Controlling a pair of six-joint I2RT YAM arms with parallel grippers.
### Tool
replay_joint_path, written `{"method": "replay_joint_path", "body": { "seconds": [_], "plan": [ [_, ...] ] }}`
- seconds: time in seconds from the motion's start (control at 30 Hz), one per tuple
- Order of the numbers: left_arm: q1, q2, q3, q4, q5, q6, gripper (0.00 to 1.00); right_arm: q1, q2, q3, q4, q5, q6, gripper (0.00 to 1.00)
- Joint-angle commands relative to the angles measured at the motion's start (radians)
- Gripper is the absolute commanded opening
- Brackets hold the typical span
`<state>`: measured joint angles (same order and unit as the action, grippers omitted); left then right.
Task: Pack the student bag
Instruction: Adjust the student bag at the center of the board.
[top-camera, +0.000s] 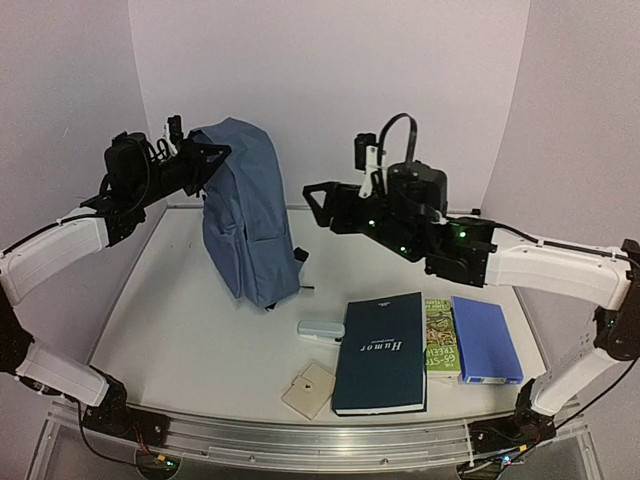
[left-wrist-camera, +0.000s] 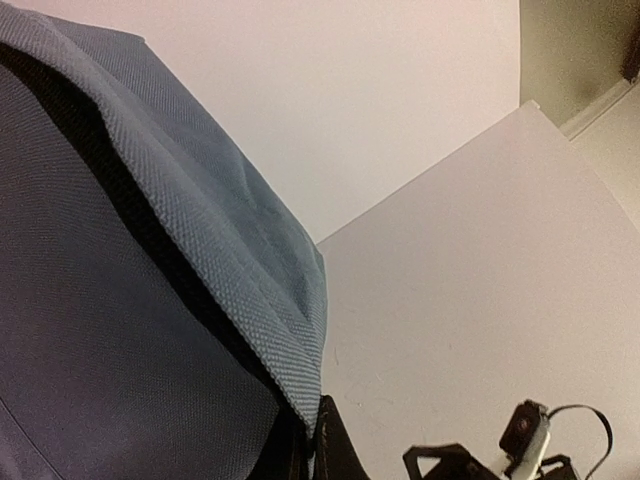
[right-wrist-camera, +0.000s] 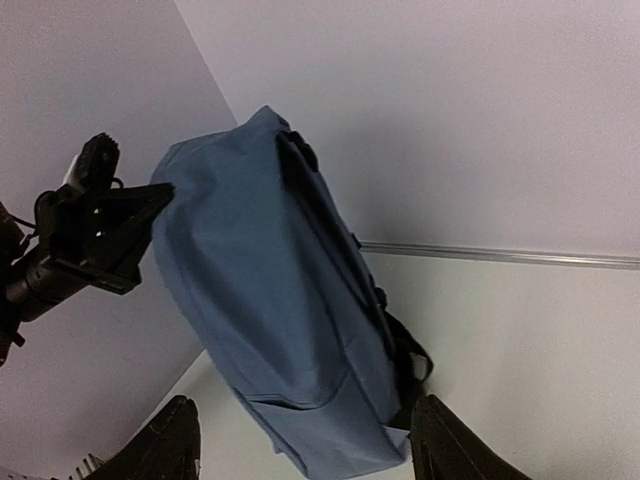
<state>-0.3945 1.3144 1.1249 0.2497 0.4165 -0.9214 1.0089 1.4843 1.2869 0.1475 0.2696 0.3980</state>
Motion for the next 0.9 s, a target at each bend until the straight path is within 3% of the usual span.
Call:
{"method": "replay_joint_path", "body": {
  "seconds": [0.0, 0.3, 0.47, 0.63, 0.73, 0.87],
  "plan": [
    [-0.002, -0.016, 0.083, 0.158, -0.120, -0.053, 0.00, 0.059, 0.114, 0.153, 0.050, 0.055, -0.042, 0.65],
    [-0.012, 0.069, 0.162, 0.082, -0.122, -0.088, 0.00, 0.115, 0.384, 0.337, 0.164, 0.168, -0.136, 0.61],
    [-0.017, 0.090, 0.173, 0.066, -0.132, -0.079, 0.00, 0.114, 0.529, 0.439, 0.167, 0.255, -0.146, 0.70],
    [-0.022, 0.111, 0.166, 0.058, -0.122, -0.077, 0.00, 0.114, 0.603, 0.486, 0.168, 0.365, -0.152, 0.69],
    [-0.023, 0.125, 0.168, 0.038, -0.110, -0.062, 0.00, 0.113, 0.632, 0.494, 0.171, 0.466, -0.163, 0.62],
    [-0.024, 0.134, 0.166, 0.002, -0.074, -0.036, 0.00, 0.107, 0.658, 0.505, 0.185, 0.461, -0.187, 0.55]
  ]
}}
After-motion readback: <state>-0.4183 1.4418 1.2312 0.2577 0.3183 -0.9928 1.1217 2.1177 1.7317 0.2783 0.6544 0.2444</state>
